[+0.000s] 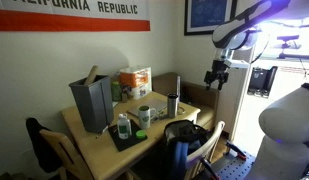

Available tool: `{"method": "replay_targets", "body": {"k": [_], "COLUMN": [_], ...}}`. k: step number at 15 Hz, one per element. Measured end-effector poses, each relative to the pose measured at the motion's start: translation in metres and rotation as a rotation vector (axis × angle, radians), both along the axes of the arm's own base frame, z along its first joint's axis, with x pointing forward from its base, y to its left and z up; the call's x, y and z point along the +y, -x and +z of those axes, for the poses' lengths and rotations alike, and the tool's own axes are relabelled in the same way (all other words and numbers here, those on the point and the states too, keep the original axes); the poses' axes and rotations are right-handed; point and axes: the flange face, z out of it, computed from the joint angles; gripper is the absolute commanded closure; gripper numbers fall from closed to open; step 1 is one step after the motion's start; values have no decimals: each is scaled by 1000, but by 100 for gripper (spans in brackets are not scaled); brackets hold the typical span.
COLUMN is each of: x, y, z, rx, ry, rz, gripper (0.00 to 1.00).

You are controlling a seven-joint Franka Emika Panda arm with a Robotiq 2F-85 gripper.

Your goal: Put the green lid on the bottle and then throw the bottle in the bin

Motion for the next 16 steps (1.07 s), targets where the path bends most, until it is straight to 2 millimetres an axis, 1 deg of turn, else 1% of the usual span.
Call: {"method": "replay_targets", "body": {"k": [7, 9, 10, 11, 12, 14, 16], "x": [0, 7, 16, 30, 48, 96, 146], "y": [0, -4, -12, -22, -35, -62, -86], "z": [0, 1, 1, 1, -1, -11, -28], "rx": [0, -3, -17, -33, -48, -70, -82], "ry": [1, 14, 25, 34, 45, 73, 96], "rz": [0, 13, 30, 52, 78, 146, 213], "gripper": [0, 0, 0, 0, 0, 0, 0]}}
